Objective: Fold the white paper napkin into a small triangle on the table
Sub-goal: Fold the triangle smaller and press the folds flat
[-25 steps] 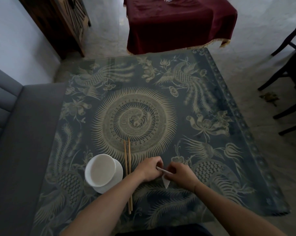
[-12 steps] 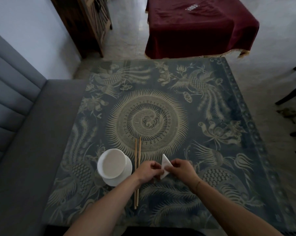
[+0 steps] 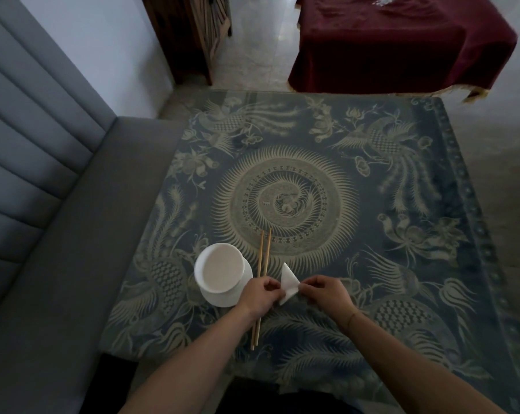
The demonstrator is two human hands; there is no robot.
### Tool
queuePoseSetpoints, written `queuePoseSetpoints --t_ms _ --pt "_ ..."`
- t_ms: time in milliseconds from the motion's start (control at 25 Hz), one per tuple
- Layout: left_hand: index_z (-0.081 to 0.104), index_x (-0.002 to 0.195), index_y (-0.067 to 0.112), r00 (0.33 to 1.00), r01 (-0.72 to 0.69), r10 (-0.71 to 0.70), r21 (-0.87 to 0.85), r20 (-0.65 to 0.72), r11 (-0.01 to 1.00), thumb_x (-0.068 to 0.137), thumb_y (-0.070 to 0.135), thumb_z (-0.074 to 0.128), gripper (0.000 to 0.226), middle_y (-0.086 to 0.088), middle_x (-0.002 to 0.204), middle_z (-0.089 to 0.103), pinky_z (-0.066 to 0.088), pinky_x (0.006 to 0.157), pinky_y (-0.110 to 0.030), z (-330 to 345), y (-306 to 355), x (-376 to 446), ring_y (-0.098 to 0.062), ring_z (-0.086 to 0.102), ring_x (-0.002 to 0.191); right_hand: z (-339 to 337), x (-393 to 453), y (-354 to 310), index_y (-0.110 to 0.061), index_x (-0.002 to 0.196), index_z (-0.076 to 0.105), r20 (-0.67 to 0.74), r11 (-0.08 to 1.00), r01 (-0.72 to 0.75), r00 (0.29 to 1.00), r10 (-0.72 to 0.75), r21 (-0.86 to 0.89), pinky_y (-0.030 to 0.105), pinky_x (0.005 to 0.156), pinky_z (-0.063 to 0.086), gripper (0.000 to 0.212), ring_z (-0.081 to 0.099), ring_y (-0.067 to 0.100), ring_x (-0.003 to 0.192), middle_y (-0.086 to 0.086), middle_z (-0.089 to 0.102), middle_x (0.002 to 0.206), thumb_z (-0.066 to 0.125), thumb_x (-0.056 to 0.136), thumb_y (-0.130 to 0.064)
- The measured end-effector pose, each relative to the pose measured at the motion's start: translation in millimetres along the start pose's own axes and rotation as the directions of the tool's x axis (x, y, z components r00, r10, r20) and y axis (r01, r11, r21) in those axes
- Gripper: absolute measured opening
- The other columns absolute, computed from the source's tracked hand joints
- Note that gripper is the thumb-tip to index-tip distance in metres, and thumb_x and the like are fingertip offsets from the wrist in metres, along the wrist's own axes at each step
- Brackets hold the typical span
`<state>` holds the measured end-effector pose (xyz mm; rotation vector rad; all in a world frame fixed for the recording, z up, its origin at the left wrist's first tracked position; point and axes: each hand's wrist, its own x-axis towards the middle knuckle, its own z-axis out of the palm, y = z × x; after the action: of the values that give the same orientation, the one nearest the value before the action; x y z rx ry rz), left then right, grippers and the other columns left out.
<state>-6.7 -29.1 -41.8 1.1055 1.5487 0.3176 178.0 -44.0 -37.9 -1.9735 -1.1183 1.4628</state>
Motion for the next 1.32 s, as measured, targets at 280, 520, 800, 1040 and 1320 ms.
queuePoseSetpoints --t_ms 280,520,800,1040,1320 --pt "0.073 0.093 0.022 0.988 -0.007 0.047 0.261 -0.146 0.965 0.084 0.031 0.073 0.013 0.003 0.093 0.072 0.05 0.082 -0.031 3 2 -3 -0.016 0.065 0.09 6 3 -2 -0.027 0.077 0.072 -0.023 0.967 0.049 0.998 -0.056 -0.251 0.02 0.06 0.048 0.006 0.065 0.002 0.065 -0.01 0.071 0.067 0.075 0.08 -0.031" --pt "0.072 0.095 0.024 0.984 0.037 0.047 0.458 -0.17 0.888 0.087 0.04 0.064 0.02 0.002 0.093 0.072 0.052 0.075 -0.036 6 5 -3 -0.02 0.064 0.088 9 6 -3 -0.024 0.088 0.072 -0.013 0.926 0.075 0.996 -0.086 -0.37 0.035 0.074 0.055 0.011 0.063 0.01 0.08 -0.007 0.07 0.083 0.069 0.084 -0.034" --pt "0.067 0.087 0.023 0.975 0.012 0.122 0.587 -0.187 0.809 0.09 0.04 0.059 0.019 0.004 0.08 0.065 0.039 0.061 -0.031 10 6 -2 -0.017 0.056 0.073 16 2 -4 -0.027 0.085 0.066 -0.059 0.828 0.11 0.984 -0.17 -0.549 0.033 0.062 0.052 0.014 0.06 0.01 0.073 -0.01 0.066 0.08 0.061 0.088 -0.041" --pt "0.066 0.09 0.023 0.965 -0.003 0.174 0.657 -0.196 0.754 0.09 0.044 0.058 0.022 0.003 0.084 0.068 0.039 0.059 -0.03 10 7 -1 -0.019 0.061 0.076 16 2 -2 -0.027 0.081 0.059 -0.093 0.795 0.123 0.971 -0.219 -0.594 0.03 0.057 0.042 0.017 0.056 0.012 0.071 -0.01 0.061 0.081 0.061 0.087 -0.043" --pt "0.061 0.085 0.024 0.956 -0.065 0.235 0.654 -0.176 0.753 0.09 0.047 0.058 0.024 0.005 0.081 0.066 0.038 0.059 -0.031 7 5 -3 -0.017 0.059 0.074 14 1 -1 -0.029 0.078 0.056 -0.092 0.817 0.141 0.969 -0.23 -0.559 0.029 0.053 0.035 0.016 0.053 0.01 0.068 -0.013 0.056 0.077 0.064 0.085 -0.041"
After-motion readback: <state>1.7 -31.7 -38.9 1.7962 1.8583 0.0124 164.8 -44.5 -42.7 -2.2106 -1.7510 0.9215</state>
